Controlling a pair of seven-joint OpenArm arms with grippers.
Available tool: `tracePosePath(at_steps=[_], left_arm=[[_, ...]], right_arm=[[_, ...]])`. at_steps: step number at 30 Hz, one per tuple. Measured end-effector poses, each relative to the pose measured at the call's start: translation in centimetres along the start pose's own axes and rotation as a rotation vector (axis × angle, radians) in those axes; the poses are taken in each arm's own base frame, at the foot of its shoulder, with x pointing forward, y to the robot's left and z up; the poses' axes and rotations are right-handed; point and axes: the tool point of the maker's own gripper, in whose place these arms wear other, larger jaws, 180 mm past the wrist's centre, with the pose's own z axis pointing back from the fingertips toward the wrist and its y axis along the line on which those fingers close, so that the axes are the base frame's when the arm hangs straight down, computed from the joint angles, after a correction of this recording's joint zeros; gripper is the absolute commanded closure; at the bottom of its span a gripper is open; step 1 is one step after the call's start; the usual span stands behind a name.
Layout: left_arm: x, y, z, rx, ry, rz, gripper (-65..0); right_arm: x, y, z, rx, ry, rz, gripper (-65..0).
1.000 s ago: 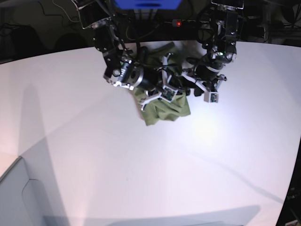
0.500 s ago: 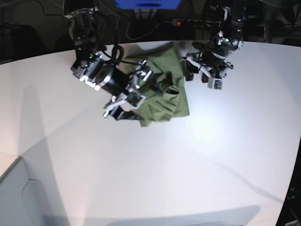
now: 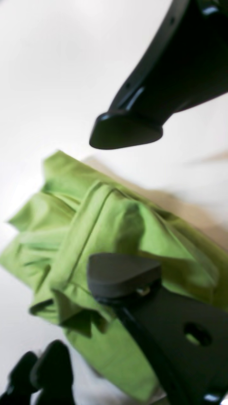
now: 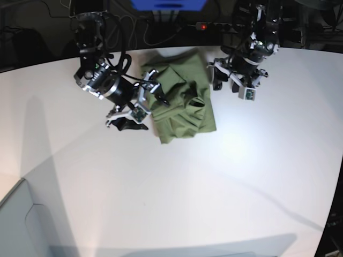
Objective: Fold the T-shirt properly
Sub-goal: 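Lay the bundle down and open the right gripper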
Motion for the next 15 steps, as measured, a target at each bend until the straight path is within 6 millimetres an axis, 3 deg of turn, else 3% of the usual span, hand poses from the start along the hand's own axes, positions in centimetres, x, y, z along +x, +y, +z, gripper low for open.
tracePosePath(at_steps=[4,6,8,14,15], left_arm=[[0.3,1.2,0.5,0.032,-0.011,0.007,-34.5],[0.3,1.4,0.5,0.038,-0.014,0.011,-34.5],[0.5,1.8,0.6,0.049,-0.019,0.015,-34.5],[0.6,2.1,0.7,0.058,-0.023,0.018,-34.5],[0.6,2.1,0.7,0.058,-0.023,0.017,-34.5]], right_arm=[[-1.5,0.4,-0.6,0.022,0.030,-0.032,-49.5],[-2.1,0.7,-0.7,0.031,0.048,-0.037,-46.4],[-2.1,0.8,-0.7,0.039,0.047,-0.034,-39.1],[-2.2,1.4,-0.4,0.044,0.046,-0.041,-2.2],[-2.2,1.5,-0.2,0.044,0.046,-0.041,0.0]])
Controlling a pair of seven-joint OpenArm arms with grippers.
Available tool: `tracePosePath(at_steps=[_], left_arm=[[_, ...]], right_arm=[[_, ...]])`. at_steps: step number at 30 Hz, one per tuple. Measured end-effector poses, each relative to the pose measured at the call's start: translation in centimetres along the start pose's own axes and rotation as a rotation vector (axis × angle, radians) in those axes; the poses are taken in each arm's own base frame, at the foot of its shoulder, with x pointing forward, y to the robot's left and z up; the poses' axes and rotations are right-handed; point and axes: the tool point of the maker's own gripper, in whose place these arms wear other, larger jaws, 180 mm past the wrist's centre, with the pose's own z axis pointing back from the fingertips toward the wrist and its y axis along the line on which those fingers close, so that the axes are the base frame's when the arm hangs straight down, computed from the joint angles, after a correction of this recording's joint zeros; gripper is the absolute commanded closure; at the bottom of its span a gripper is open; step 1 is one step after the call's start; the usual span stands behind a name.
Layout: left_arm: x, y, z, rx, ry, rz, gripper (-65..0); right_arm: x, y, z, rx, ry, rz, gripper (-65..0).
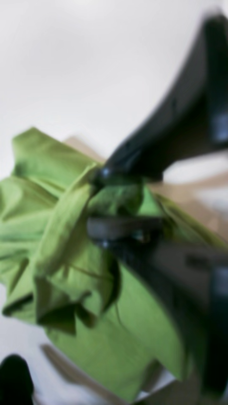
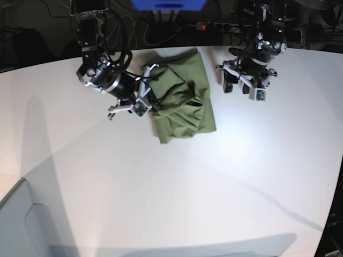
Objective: Fold the T-shirt properly
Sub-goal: 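Lay the bundle down and open the right gripper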
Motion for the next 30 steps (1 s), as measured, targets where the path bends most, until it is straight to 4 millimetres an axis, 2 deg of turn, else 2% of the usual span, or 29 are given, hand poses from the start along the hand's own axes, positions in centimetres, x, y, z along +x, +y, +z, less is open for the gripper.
tracePosePath(at_steps=[6,11,18,21,26,30], left_arm=[[0.0,0.0,0.0,0.000,0.000,0.001,-34.5],[0.1,0.0,0.0,0.000,-0.002,0.001,-34.5],[0.4,0.0,-0.1,0.000,-0.008,-0.001,-34.5],[0.4,0.0,-0.1,0.000,-0.008,-0.001,-34.5],[0.4,0.0,-0.1,0.000,-0.008,-0.002,-34.5],[0.5,0.0,-0.1,-0.001,-0.011,-0.001,-34.5]], right_arm=[[2.0,0.3,1.7,-0.031,-0.047,0.044,-0.1],[3.5,1.4,3.8,-0.050,-0.090,0.070,-0.1],[3.5,3.5,6.0,-0.049,-0.094,0.065,-0.1],[4.0,2.8,6.0,-0.065,-0.104,0.078,-0.1],[4.5,-0.4,7.2,-0.161,-0.113,0.095,-0.1],[4.1,-0.3,7.4,-0.164,-0.103,0.088,-0.1]])
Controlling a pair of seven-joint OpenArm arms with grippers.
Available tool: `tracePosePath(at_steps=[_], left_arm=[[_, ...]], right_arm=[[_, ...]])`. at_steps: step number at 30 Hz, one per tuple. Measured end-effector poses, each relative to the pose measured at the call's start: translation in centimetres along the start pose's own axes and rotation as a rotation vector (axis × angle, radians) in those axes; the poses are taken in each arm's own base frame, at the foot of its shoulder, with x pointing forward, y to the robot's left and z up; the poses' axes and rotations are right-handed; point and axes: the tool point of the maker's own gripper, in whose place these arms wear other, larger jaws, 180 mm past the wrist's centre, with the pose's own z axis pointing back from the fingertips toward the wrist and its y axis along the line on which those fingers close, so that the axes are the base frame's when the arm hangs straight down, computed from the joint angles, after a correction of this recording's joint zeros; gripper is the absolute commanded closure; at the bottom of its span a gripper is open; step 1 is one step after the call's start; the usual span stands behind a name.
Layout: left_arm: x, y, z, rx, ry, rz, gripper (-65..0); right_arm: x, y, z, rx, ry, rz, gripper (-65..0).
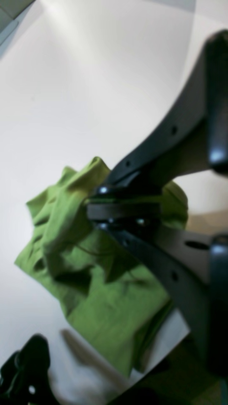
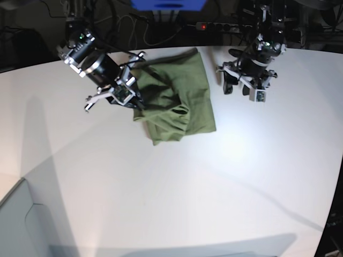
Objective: Fold the T-shirt properly
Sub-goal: 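Lay the bundle down and open the right gripper, then move the left gripper away and press the bundle with the right gripper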
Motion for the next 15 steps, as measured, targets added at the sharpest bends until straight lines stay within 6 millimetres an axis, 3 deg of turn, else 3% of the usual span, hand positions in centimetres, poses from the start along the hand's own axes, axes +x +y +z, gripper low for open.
tracePosePath(at_steps=[2,6,9,15], left_arm=[[0.0,0.0,0.0,0.000,-0.001,0.000,-34.5],[0.0,0.0,0.0,0.000,-0.001,0.001,-34.5],[0.1,0.1,0.0,0.001,-0.002,-0.003,-34.5],[3.7,2.9,2.1,0.084,-0.109,0.000,-34.5]], right_arm=[[-0.2,0.6,0.2,0.013,0.005,-0.006,-0.1],[0.2,5.2,-0.2,0.137,-0.007,-0.025,-0.1],[0.8,7.2,-0.5,0.196,-0.025,-0.029,-0.2],[-0.1,9.1,-1.3,0.256,-0.002,-0.049,-0.2]])
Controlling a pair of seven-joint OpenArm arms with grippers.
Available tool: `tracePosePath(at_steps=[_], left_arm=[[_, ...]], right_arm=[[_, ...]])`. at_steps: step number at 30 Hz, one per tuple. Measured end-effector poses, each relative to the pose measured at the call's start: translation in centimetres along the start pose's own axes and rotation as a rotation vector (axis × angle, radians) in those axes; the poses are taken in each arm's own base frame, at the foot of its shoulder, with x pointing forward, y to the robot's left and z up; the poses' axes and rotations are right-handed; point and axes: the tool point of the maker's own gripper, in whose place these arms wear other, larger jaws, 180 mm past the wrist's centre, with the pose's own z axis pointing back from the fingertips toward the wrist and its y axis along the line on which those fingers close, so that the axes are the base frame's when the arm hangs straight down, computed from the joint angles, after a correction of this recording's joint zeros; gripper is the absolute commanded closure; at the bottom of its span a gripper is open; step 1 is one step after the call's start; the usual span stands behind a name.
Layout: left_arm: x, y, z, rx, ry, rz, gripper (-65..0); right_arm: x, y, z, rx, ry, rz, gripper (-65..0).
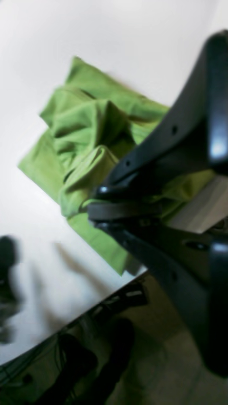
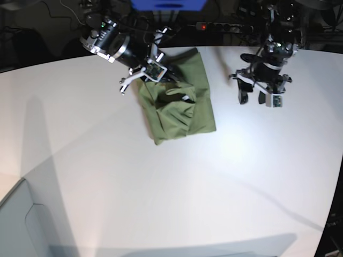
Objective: Fold the T-shirt properly
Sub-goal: 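Move the left gripper away and press the bundle with the right gripper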
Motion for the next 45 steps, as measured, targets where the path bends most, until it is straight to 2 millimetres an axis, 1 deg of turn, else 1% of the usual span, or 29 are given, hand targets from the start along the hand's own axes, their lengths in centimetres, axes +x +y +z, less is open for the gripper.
tracePosePath(at_steps=[1,3,4,6,9,11,13,14,16,20,21,22,24,25,27,29,31,35,37,39,45], left_arm=[[0.5,0.6,0.3,0.017,-0.012,0.000,-34.5],[1.4,2.2,0.8,0.053,-0.039,0.008,-34.5],[1.8,3.5,1.2,0.093,-0.051,0.011,-34.6],[2.5,5.9,1.9,0.160,-0.075,0.023,-34.7],[3.2,8.9,3.1,0.243,-0.099,0.040,-34.8],[3.5,10.3,3.6,0.281,-0.109,0.048,-34.8],[3.6,11.0,4.0,0.301,-0.117,0.053,-34.8],[3.7,11.2,4.1,0.307,-0.119,0.054,-34.8],[3.7,11.3,4.2,0.310,-0.120,0.054,-34.8],[3.7,11.3,4.2,0.309,-0.120,0.054,-34.8],[3.7,11.2,4.2,0.309,-0.119,0.055,-34.8],[3.6,11.2,4.2,0.309,-0.118,0.055,-34.8],[3.6,11.2,4.2,0.309,-0.117,0.055,-34.9],[3.5,11.2,4.2,0.309,-0.115,0.055,-34.9],[3.5,11.3,4.2,0.310,-0.114,0.054,-34.9],[3.5,11.3,4.2,0.309,-0.113,0.053,-34.9],[3.5,11.3,4.2,0.309,-0.114,0.054,-34.9],[2.8,11.3,4.4,0.311,-0.096,0.052,-34.9],[2.8,11.3,4.4,0.313,-0.096,0.052,-34.9],[2.8,11.3,4.4,0.311,-0.097,0.053,-34.9],[2.8,11.3,4.4,0.313,-0.097,0.051,-34.9]], right_arm=[[0.0,0.0,0.0,0.001,-0.002,-0.001,-0.2],[0.1,1.0,-0.5,0.034,-0.006,0.000,-0.3],[0.1,1.8,-0.7,0.058,-0.006,0.000,-0.3],[-0.3,2.6,-1.0,0.088,0.002,-0.004,-0.4],[-1.0,4.1,-1.5,0.142,0.022,0.001,-0.5],[-1.4,5.3,-1.8,0.181,0.027,-0.003,-0.6],[-2.1,5.7,-2.0,0.194,0.047,-0.014,-1.6],[-2.5,5.8,-2.1,0.197,0.058,-0.015,-3.6],[-2.6,5.9,-2.1,0.199,0.062,-0.018,-10.7],[-2.1,5.6,-2.0,0.194,0.051,-0.009,-30.5],[-1.9,5.5,-1.9,0.189,0.046,-0.001,-34.2],[-1.4,5.1,-1.7,0.178,0.038,0.011,-37.4],[-0.2,4.3,-0.8,0.151,0.011,0.048,-40.2],[0.8,3.9,-0.3,0.137,-0.021,0.064,-40.2],[2.2,3.1,0.5,0.105,-0.047,0.101,-40.2],[3.0,2.5,0.8,0.083,-0.078,0.092,-40.2],[2.2,0.6,0.9,0.022,-0.045,0.081,-40.2],[0.7,-3.0,-0.3,-0.068,-0.016,0.011,-40.2],[0.0,-4.4,-0.7,-0.096,-0.006,-0.016,-40.2],[-0.9,-5.3,-1.1,-0.106,0.016,-0.029,-40.2],[-2.8,-6.7,-2.6,-0.100,0.055,-0.064,-40.0]])
